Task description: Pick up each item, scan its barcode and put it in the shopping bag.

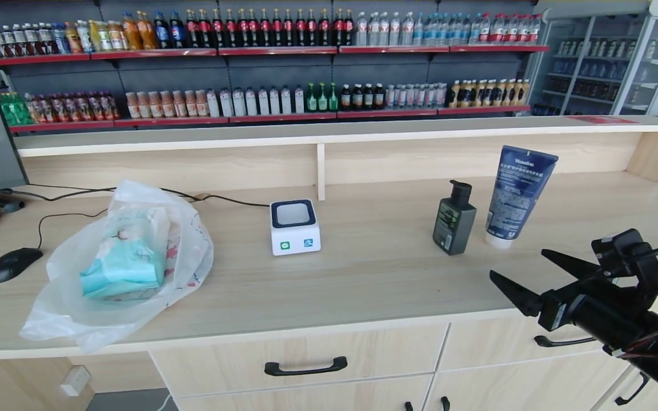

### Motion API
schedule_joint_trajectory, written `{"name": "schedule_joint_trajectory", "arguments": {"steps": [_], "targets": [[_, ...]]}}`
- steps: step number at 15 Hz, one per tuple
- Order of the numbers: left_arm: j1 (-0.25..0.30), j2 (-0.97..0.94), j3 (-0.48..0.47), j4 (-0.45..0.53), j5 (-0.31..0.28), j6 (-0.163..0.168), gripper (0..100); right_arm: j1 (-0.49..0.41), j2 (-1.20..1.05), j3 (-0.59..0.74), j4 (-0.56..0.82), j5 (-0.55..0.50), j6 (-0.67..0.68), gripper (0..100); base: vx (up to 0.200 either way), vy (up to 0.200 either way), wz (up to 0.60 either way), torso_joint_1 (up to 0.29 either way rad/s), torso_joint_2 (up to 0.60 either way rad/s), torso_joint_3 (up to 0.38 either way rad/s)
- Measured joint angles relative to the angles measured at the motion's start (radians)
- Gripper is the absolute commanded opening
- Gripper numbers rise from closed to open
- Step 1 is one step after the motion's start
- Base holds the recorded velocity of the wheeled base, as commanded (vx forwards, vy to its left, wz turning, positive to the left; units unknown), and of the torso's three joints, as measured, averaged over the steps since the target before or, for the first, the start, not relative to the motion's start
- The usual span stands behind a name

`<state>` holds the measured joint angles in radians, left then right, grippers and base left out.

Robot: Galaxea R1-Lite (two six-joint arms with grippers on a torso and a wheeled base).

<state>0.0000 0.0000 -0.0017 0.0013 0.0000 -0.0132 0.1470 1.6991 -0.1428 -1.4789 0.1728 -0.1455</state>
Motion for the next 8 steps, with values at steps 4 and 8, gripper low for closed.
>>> {"name": "schedule_joint_trajectory", "arguments": {"steps": [4, 8], "targets": [[0.000, 0.000, 0.000, -0.001, 0.000, 0.002, 0, -0.001, 0.007, -0.020, 0.001, 0.000, -0.001, 100, 0.000, 0.000, 0.00, 0.000, 0.00, 0.000], [0.000, 0.000, 0.001, -0.001, 0.000, 0.004, 0, 0.000, 0.031, -0.058, 0.000, 0.000, -0.002, 100, 0.000, 0.000, 0.00, 0.000, 0.00, 0.000]]}}
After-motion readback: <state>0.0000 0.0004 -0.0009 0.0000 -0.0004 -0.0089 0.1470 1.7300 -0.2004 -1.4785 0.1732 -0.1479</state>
